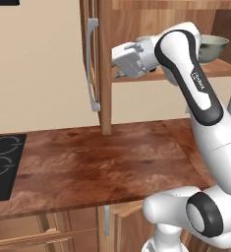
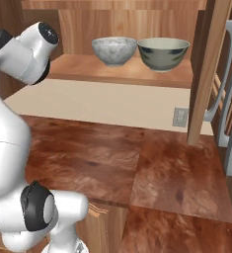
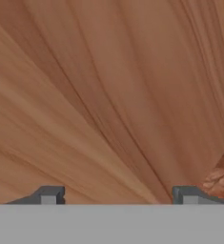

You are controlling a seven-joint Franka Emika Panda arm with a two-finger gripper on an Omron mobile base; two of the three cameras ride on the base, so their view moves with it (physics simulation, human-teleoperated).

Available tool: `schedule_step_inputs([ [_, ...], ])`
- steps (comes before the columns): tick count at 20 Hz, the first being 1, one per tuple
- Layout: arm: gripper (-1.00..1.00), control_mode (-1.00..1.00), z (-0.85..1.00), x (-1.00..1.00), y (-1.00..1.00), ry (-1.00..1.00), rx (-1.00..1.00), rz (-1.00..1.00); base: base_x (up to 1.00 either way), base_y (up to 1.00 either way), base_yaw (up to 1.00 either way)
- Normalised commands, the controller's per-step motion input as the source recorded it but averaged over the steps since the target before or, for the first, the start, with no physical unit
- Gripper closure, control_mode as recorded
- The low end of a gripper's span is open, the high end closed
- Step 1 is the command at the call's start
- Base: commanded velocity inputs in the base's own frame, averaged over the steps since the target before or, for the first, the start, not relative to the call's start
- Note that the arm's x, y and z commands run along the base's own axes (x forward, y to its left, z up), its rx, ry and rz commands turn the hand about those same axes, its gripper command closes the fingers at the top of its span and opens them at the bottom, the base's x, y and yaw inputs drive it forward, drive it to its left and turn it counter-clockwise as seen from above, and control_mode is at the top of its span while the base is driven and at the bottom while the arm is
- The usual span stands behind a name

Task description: Move the bowls from the cabinet to the plates on the dining table.

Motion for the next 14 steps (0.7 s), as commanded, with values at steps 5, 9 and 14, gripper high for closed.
schedule_step_inputs([
  [5, -1.0, -1.0, 0.0, -0.01, 0.08, -0.06, 0.02, 0.0, 0.0, 0.0, 0.0],
  [9, -1.0, -1.0, 0.0, 0.0, -0.21, -0.07, -0.04, 0.0, 0.0, 0.0, 0.0],
  [14, -1.0, -1.0, 0.0, -0.06, -0.43, -0.1, -0.11, 0.0, 0.0, 0.0, 0.0],
])
